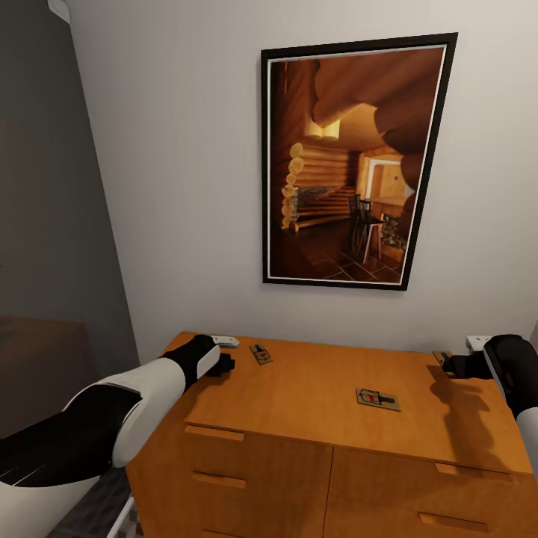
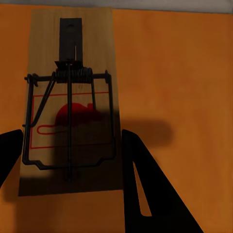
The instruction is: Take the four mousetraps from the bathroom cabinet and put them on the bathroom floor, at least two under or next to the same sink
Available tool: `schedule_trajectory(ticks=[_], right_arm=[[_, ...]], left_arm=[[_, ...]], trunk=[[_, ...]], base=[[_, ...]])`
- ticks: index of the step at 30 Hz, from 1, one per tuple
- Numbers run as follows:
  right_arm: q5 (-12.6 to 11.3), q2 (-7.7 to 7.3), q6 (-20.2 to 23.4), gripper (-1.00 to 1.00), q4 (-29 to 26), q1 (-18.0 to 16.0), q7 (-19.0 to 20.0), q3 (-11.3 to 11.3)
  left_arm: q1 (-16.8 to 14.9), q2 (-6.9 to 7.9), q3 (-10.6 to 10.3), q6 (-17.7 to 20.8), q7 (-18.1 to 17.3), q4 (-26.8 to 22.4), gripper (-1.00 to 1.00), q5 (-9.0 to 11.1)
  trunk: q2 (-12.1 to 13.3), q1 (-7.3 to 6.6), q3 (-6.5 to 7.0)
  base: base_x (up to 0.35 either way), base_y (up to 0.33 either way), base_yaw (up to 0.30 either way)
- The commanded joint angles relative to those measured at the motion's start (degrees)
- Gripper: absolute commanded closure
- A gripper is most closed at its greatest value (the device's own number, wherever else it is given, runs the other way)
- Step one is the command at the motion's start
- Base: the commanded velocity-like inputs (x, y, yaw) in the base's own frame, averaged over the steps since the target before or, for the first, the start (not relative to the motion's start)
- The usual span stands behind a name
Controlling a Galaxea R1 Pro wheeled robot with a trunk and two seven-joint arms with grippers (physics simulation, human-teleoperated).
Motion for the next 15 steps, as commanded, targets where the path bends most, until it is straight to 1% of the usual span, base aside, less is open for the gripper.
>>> schedule_trajectory(ticks=[1,10,15], right_arm=[[0.5,0.01,0.2,1.0,-0.1,0.0,0.3,-0.1],[0.5,0.01,0.2,1.0,-0.1,0.0,0.3,-0.1],[0.5,0.01,0.2,1.0,-0.1,0.0,0.3,-0.1]], left_arm=[[0.0,-0.01,-0.4,0.3,0.3,-0.1,-1.0,0.6],[0.0,-0.06,-0.5,0.3,0.3,0.3,-1.0,0.6],[0.6,-0.09,-0.5,0.3,0.3,0.4,-1.0,0.3]], trunk=[[0.0,0.0,-0.07],[0.0,0.0,-0.07],[0.0,0.0,-0.07]], base=[[0.0,0.0,0.0],[0.0,0.0,0.0],[0.0,0.0,0.0]])
